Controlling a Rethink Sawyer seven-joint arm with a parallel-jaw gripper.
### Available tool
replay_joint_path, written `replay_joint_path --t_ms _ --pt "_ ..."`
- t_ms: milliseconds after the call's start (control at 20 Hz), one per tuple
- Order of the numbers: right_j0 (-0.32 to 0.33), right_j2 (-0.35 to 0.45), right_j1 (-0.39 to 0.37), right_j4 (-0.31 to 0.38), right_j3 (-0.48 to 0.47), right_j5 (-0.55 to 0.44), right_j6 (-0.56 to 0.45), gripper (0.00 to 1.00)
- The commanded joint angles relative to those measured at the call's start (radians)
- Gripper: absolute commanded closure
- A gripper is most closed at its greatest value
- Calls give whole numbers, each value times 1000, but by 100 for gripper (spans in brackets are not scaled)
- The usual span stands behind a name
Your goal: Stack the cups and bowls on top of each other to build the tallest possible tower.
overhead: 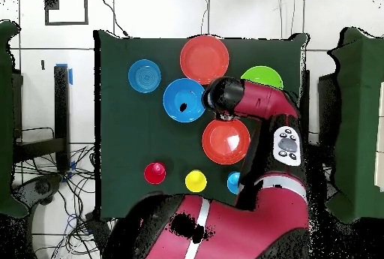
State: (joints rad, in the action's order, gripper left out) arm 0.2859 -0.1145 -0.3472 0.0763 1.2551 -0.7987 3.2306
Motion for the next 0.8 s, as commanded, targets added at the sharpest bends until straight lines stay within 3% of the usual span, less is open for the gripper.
replay_joint_path --t_ms 50,550,600,800 --pt "-12 103 51 56 -43 -112 -217 0" --pt "-12 100 76 62 -75 -162 -228 0" --pt "-16 94 77 74 -81 -155 -236 100" --pt "-22 94 71 94 -77 -131 -262 100"
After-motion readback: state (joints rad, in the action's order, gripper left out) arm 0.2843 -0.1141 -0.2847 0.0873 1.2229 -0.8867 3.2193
